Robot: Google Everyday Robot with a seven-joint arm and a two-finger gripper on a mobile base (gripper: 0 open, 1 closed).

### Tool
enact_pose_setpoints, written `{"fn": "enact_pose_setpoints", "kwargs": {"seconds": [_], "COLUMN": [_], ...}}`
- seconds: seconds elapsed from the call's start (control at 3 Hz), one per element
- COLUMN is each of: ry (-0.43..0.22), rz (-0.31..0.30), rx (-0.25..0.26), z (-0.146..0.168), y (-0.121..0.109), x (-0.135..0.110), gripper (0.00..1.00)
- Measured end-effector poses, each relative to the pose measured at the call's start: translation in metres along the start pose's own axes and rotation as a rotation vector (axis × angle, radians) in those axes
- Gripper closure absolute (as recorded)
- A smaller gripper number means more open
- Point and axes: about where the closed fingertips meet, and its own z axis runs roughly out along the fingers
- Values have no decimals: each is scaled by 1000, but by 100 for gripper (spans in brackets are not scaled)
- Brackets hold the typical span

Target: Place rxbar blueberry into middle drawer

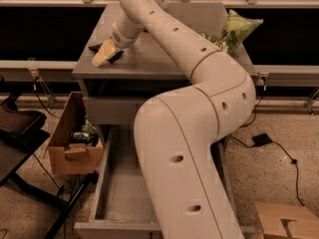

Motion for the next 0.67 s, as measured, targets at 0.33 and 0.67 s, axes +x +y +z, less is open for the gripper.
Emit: {"fn": "enact_pose_setpoints", "kwargs": {"seconds": [0.33,0.67], "ry": [31,31], "rz": [-3,-3], "rx": [-3,-3], "z": [6,6], "y": [6,6], "x": [5,5], "gripper": [19,42]}}
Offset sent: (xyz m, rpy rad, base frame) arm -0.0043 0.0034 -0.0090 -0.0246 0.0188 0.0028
